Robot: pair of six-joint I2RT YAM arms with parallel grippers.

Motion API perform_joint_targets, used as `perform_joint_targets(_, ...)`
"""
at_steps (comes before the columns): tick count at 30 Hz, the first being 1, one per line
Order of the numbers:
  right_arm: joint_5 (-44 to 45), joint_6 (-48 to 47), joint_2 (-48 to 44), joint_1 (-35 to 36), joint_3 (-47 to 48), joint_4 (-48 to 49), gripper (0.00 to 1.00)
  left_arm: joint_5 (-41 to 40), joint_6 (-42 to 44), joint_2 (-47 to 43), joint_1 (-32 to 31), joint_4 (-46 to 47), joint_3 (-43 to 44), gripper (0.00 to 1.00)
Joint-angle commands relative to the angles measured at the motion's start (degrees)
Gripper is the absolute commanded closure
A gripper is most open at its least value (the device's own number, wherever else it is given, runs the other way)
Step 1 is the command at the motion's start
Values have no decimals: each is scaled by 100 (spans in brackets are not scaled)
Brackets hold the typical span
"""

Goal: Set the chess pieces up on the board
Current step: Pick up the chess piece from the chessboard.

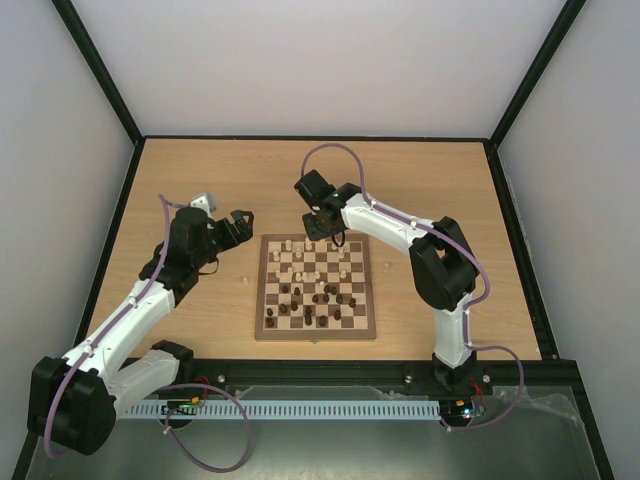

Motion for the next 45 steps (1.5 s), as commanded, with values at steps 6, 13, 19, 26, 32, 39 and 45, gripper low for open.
perform_joint_targets(6,-115,-32,-119,-21,-194,-224,89,55,-4,-72,17,58,-77,0)
perform_joint_targets(13,-173,-25,-251,-5,-294,-225,93,39,-8,-66,18,66,-91,0)
perform_joint_targets(19,-173,-24,-331,23,-326,-242,93,43,-2,-53,20,74,-93,1)
perform_joint_targets(26,-156,-9,-397,63,-325,-264,94,29,-7,-64,22,66,-87,1)
perform_joint_targets(32,-105,-15,-374,67,-274,-262,93,38,-2,-69,19,66,-86,1)
perform_joint_targets(39,-54,-24,-249,62,-209,-259,74,38,-5,-83,21,57,-92,1)
perform_joint_targets(45,47,-22,-234,67,-218,-226,66,51,-2,-88,15,58,-89,0)
